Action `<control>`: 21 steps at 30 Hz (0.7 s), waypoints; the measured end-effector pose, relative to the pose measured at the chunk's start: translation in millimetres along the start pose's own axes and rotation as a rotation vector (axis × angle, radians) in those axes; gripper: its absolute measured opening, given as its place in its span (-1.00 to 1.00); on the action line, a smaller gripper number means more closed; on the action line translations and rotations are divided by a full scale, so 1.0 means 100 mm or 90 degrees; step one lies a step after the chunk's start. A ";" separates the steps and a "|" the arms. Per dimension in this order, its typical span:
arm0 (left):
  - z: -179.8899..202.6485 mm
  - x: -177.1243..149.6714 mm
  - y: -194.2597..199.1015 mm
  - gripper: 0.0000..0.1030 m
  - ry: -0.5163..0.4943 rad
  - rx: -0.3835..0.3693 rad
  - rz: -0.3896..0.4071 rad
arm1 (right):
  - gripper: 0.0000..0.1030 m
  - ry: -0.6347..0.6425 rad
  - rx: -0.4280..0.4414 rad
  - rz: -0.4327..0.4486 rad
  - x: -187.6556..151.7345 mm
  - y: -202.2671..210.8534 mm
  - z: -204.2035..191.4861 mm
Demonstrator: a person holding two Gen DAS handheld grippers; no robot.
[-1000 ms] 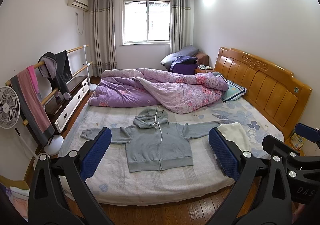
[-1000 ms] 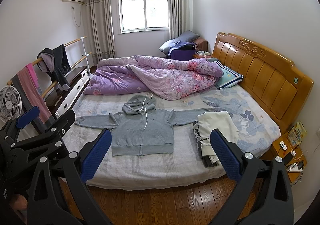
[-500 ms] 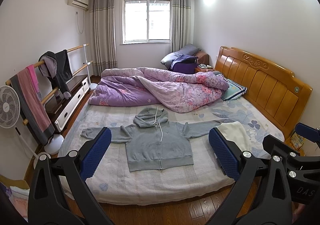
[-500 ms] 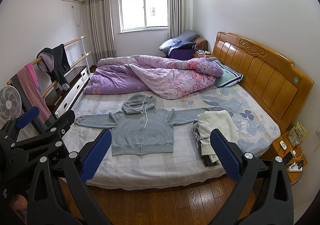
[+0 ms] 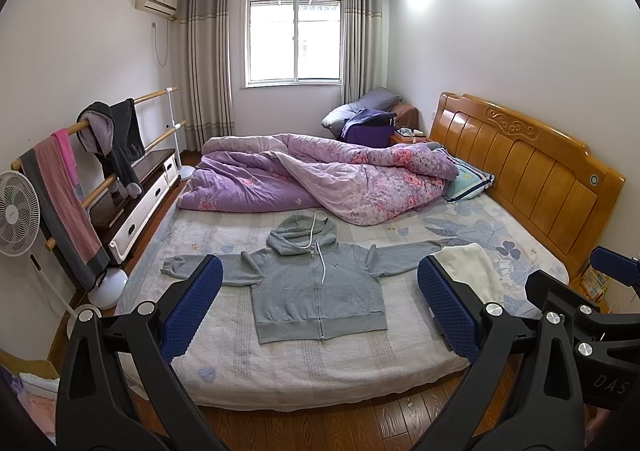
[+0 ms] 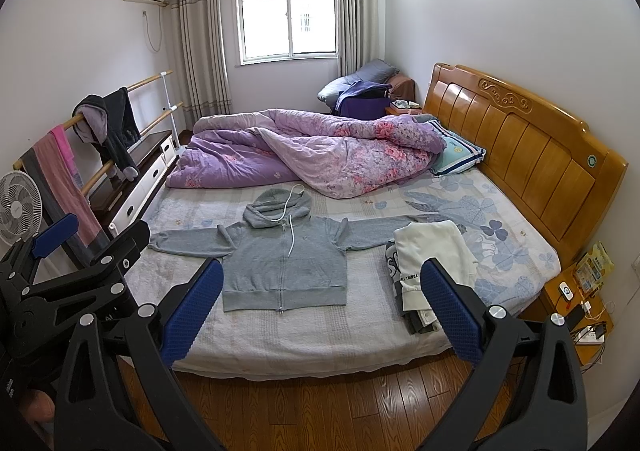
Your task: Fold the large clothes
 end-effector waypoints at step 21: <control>-0.01 0.00 -0.03 0.90 -0.001 0.001 -0.002 | 0.85 0.000 0.002 -0.002 0.00 -0.03 0.02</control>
Point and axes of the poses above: each gripper's, at about its wrist camera, not at the fingertips, and y roughly against the way its jaws point, z to its right, x to its top, the point moved 5 cm from there along -y, roughly the way its jaws point, and after that the axes turned 7 degrees about x, right-handed, at the moved point
